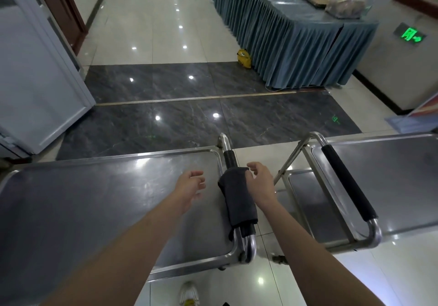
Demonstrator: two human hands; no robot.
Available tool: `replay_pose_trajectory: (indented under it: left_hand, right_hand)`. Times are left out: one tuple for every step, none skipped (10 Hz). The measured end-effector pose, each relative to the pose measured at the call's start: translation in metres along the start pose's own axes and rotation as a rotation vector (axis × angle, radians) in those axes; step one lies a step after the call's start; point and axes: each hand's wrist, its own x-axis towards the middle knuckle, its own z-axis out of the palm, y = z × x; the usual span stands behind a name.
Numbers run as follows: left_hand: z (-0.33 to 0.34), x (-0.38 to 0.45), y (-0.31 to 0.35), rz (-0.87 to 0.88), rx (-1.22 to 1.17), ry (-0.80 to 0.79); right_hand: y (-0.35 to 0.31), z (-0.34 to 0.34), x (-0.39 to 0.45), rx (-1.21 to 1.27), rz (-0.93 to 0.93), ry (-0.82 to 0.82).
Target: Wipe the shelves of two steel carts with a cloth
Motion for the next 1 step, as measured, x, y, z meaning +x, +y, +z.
replay_pose_trajectory:
  left_hand:
    - [-0.0113, -0.0146, 0.0018, 0.047, 0.061, 0.041]
  right_hand:
    - [-0.0127, 0.0061, -0.0115, 0.032, -0.016, -0.042]
